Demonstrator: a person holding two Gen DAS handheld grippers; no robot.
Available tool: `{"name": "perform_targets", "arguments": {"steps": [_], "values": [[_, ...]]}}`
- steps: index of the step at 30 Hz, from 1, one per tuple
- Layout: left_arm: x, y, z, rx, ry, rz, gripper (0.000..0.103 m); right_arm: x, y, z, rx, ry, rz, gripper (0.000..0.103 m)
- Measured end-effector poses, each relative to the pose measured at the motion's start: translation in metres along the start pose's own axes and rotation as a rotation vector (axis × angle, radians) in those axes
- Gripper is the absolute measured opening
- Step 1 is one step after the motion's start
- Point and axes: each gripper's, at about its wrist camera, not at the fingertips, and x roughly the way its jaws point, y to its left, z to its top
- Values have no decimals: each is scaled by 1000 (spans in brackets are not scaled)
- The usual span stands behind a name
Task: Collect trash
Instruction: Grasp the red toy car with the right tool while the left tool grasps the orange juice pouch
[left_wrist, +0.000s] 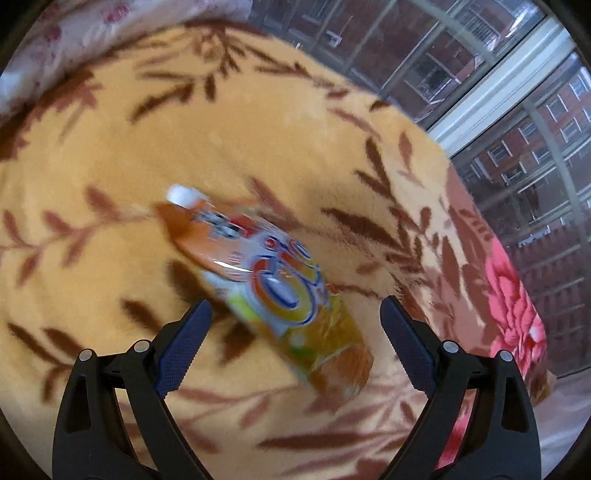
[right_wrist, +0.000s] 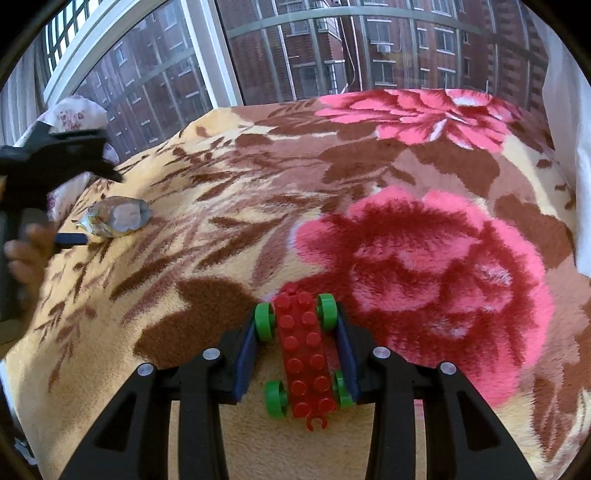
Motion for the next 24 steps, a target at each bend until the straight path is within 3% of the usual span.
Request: {"name": "perform_targets", "arguments": {"steps": [3, 5, 8, 14, 24], "values": [[34, 1, 5, -12, 14, 55, 90, 0, -2, 0, 11, -1, 13, 39], [38, -5, 3, 55, -48, 90, 90, -1, -3, 0, 19, -3, 22, 39], [35, -7, -11, 188, -109, 117, 80, -1, -6, 0, 32, -6, 34, 39], [10, 8, -34, 382, -176, 60, 55, -2, -7, 0, 36, -9, 34, 39], [-68, 42, -78, 664, -321, -54, 50, -13, -10, 1, 64, -53, 12, 39]]}}
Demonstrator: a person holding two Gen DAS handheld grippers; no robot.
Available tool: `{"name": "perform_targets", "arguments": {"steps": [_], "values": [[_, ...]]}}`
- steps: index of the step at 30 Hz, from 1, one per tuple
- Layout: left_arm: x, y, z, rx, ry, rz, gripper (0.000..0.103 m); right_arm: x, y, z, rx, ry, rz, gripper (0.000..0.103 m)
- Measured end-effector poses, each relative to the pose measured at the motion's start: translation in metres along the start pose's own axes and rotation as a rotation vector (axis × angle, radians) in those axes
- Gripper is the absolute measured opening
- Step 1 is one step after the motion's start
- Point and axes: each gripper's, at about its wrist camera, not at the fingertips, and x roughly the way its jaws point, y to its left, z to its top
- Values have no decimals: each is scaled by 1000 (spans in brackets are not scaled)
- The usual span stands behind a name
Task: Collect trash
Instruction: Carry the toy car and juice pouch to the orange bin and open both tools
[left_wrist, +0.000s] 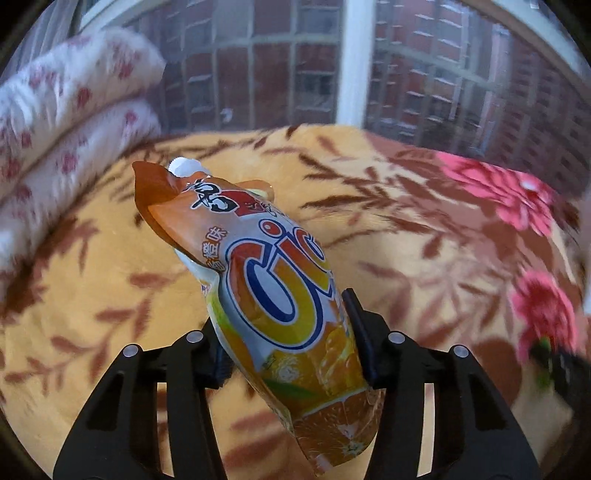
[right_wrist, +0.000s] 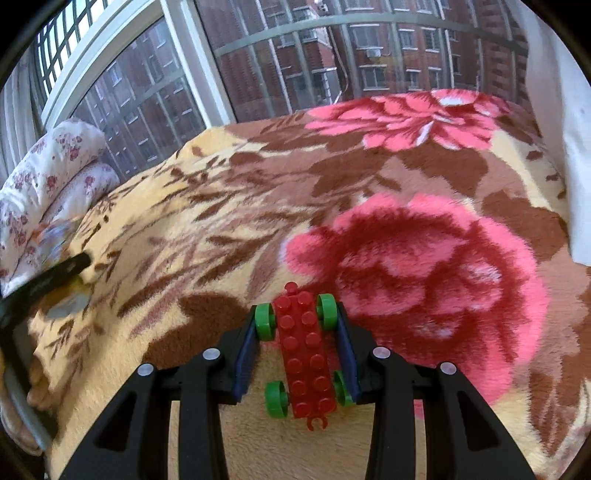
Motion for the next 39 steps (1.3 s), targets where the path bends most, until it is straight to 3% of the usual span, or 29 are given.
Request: {"name": "perform_targets", "arguments": {"steps": [2, 6, 11, 15, 19, 23, 33, 39], "values": [[-21, 4, -6, 30, -23, -38, 50, -11, 1, 3, 15, -20, -33, 39], [-49, 11, -12, 78, -53, -100, 49, -37, 8, 2, 62, -38, -12, 39], [-81, 21, -22, 140, -63, -141, 49, -84, 49, -12, 1, -42, -21, 39], [-131, 36, -50, 196, -111, -219, 49, -132, 83, -42, -52, -66, 19, 39], [-177, 48, -90, 288, -160, -261, 49, -179, 114, -94, -86, -80, 59, 39], [-211, 61, -130, 349, -154, -310, 49, -212, 136, -140, -128, -92, 80, 39], [-249, 82, -222, 465, -82, -353, 49, -253, 166, -224, -163, -59, 121, 39], [-220, 75, -284, 536, 131, -384, 49, -223, 171, -285, -171, 75, 108, 39]]}}
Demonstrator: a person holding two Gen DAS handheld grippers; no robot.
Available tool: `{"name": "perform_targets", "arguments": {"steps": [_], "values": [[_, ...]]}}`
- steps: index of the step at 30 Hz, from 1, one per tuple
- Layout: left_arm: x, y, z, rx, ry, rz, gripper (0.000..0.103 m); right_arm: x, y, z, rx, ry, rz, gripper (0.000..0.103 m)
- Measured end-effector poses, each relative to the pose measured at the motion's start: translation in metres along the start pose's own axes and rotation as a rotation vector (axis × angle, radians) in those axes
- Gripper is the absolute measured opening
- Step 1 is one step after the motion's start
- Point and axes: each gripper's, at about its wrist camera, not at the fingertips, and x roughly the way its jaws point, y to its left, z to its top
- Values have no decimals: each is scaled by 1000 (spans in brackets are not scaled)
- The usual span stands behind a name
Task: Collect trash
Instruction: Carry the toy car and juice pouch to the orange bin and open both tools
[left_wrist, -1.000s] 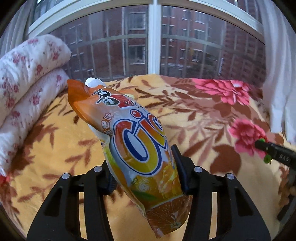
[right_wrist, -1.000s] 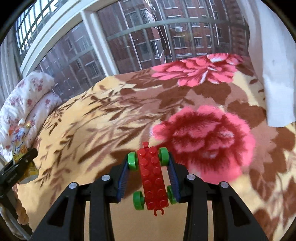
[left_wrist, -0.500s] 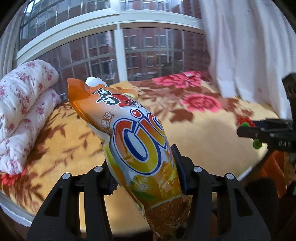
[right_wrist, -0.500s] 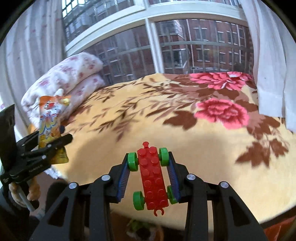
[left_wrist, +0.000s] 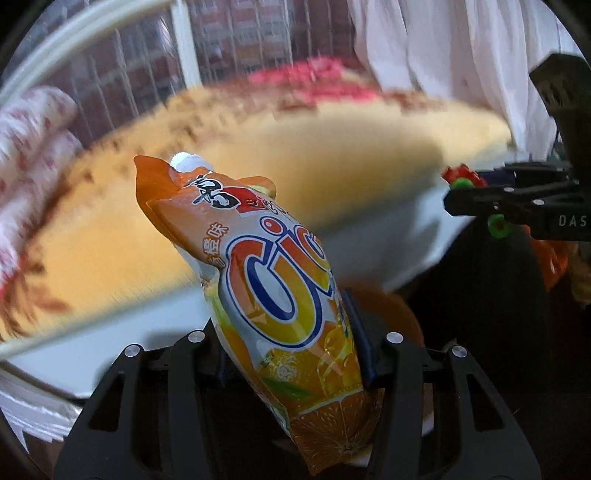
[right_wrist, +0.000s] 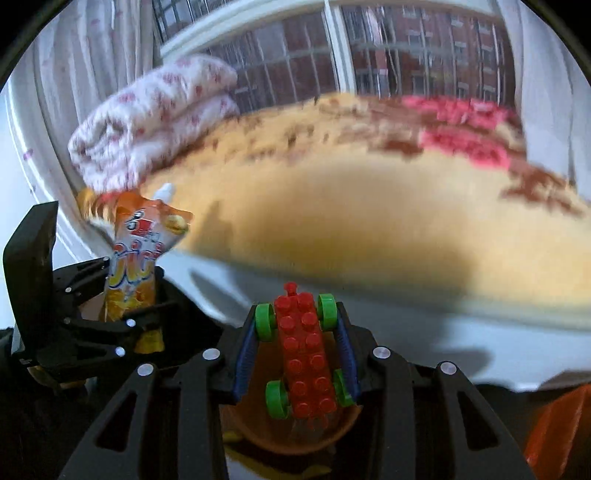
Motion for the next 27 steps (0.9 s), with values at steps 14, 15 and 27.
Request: {"name": "perform_targets", "arguments": {"steps": [14, 15, 27], "values": [[128, -8, -43, 133, 407, -65, 49, 138, -5, -60, -170, 409, 38, 39], [136, -7, -46, 148, 435, -71, 49, 147, -7, -64, -181, 449, 50, 39], [171, -14, -64, 240, 580, -95, 50, 187, -14, -77, -206, 593, 50, 39]]}}
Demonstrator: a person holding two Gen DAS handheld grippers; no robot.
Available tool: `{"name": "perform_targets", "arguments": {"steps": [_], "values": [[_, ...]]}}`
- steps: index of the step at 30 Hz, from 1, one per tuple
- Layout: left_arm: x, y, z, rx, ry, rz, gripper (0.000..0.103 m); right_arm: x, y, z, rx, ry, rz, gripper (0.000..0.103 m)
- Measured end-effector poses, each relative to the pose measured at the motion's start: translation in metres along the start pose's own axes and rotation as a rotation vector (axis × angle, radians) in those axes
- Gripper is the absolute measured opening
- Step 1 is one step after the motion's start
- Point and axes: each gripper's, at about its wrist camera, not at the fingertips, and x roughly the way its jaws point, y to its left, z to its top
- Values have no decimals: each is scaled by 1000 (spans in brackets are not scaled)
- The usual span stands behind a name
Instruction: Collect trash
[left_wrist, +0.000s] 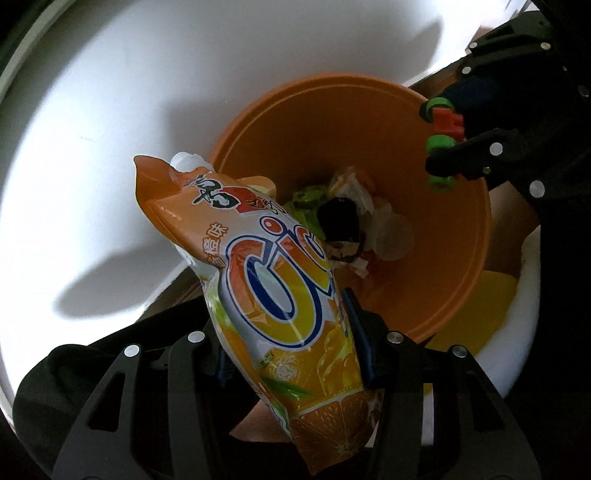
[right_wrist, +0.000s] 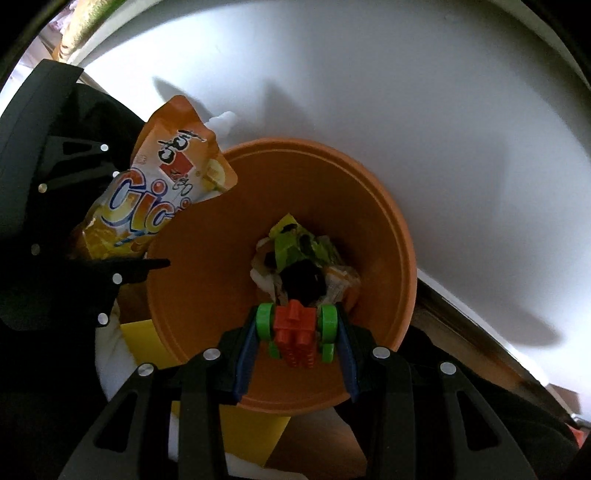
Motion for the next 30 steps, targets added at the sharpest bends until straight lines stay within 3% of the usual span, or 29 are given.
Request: {"name": "perform_targets", "arguments": {"steps": [1, 2, 3, 4, 15, 23, 26, 30], "values": [[-1, -1, 0, 1, -1, 8, 50, 1, 2, 0, 4, 2, -2, 42], [1, -7, 6, 3, -3, 25, 56, 3, 1, 1, 8, 6, -4, 59], [0, -8, 7, 5, -6, 54, 75, 3, 0, 1, 14, 4, -11, 67], [0, -6, 6, 6, -15, 60, 80, 1, -2, 1, 20, -10, -23, 70], [-6, -8, -5, -11, -39, 80, 81, -16, -8, -5, 62, -67, -27, 71], [-12, -3, -8, -38, -64, 91, 84, -37, -6, -9, 81, -100, -59, 91], [-21, -3, -11, -39, -94, 77, 84, -43, -2, -14, 93, -106, -61, 93], [-63, -1, -19, -47, -206, 64, 84, -78, 5, -23, 92, -158, -51, 93]]}}
